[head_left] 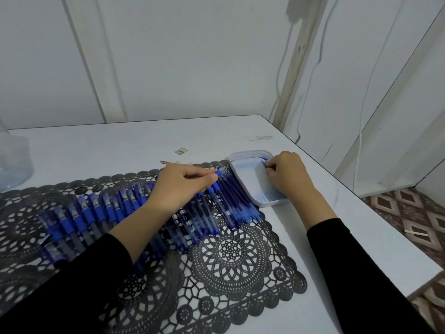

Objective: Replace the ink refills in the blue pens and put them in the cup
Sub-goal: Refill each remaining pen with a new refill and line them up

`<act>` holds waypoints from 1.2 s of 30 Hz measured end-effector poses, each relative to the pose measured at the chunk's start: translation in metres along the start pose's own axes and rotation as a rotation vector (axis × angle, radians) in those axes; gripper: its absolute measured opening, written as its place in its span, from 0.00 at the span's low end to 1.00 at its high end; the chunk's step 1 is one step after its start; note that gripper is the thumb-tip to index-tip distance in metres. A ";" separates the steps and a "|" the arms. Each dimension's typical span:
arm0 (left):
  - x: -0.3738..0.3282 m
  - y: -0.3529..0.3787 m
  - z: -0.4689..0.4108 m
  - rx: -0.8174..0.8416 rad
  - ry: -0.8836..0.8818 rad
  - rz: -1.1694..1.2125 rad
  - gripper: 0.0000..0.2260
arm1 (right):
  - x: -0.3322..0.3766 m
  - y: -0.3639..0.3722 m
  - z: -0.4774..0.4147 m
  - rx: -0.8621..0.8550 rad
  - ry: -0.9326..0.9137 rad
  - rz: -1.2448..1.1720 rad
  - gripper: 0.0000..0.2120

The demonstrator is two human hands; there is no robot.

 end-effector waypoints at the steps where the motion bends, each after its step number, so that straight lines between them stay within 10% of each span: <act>1: 0.000 0.000 0.000 0.001 0.003 0.001 0.06 | 0.000 0.001 0.000 0.001 -0.002 -0.002 0.12; 24: -0.011 0.001 0.005 -0.026 -0.020 0.071 0.05 | 0.008 -0.004 0.006 -0.010 0.081 -0.299 0.10; 36: -0.032 -0.057 0.050 -0.151 0.162 0.119 0.08 | 0.092 -0.059 0.041 0.148 0.048 -1.337 0.07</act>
Point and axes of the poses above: each hand's wrist, its own z-axis away from the middle knuckle, its own y-axis out of the palm, x = y × z, the point moved 1 cm from there along -z, towards the middle knuckle, and after that the axes turned 15 degrees about z, right-handed, at the moved point
